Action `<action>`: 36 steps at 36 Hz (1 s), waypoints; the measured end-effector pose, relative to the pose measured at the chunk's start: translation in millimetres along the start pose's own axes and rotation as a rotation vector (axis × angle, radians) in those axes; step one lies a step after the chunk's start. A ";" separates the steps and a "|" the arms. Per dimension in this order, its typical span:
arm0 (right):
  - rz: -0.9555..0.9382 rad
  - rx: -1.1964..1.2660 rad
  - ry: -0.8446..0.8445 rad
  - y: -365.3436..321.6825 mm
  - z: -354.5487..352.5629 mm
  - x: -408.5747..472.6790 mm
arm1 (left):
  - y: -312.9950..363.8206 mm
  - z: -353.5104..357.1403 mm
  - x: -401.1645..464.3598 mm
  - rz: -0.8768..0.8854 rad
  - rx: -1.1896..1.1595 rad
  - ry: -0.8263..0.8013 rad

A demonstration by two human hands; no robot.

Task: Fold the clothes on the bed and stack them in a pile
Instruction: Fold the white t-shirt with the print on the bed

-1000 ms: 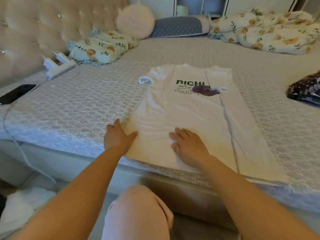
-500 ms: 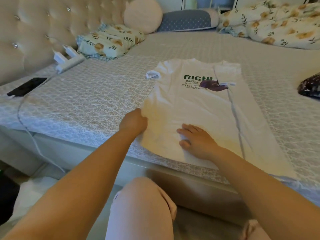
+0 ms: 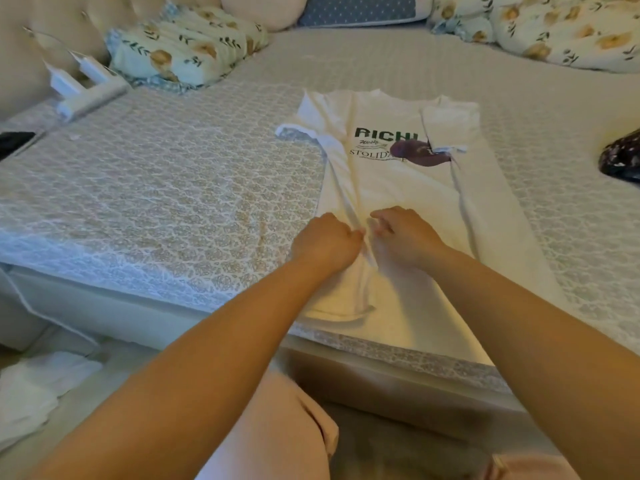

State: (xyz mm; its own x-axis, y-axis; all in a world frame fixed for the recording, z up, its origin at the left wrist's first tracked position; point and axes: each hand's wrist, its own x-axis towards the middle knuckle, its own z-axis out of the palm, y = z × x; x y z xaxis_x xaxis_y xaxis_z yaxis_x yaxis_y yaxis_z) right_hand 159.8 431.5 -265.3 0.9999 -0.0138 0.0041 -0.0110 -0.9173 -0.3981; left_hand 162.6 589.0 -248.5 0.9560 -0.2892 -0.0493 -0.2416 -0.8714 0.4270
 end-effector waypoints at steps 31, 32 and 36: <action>-0.088 -0.150 0.008 51.7 21.6 280.3 | -55.5 -7.0 340.6 -0.425 -0.347 0.322; -0.074 -0.045 0.023 52.8 20.5 283.7 | -48.8 -9.8 348.2 -0.393 -0.501 0.330; 0.078 0.664 0.174 57.3 -0.1 290.6 | -11.6 -9.4 364.2 -0.149 -0.793 0.362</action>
State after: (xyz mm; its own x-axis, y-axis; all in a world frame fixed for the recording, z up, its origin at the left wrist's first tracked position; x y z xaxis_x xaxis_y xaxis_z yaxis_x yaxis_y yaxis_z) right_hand 449.7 374.9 -286.9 0.9798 -0.1842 0.0779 -0.0191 -0.4737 -0.8805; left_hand 515.2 497.5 -262.9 0.9948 0.0659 0.0775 -0.0525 -0.3200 0.9460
